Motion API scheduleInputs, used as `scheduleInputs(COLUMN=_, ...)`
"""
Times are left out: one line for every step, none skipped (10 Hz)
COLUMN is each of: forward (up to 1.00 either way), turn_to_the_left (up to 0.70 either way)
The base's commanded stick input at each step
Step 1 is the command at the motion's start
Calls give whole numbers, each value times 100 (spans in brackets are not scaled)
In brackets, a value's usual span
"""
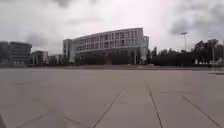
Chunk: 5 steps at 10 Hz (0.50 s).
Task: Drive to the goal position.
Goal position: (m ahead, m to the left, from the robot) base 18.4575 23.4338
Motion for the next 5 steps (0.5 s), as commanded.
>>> scheduleInputs(forward=70, turn_to_the_left=14)
scheduleInputs(forward=70, turn_to_the_left=14)
scheduleInputs(forward=70, turn_to_the_left=14)
scheduleInputs(forward=70, turn_to_the_left=14)
scheduleInputs(forward=70, turn_to_the_left=14)
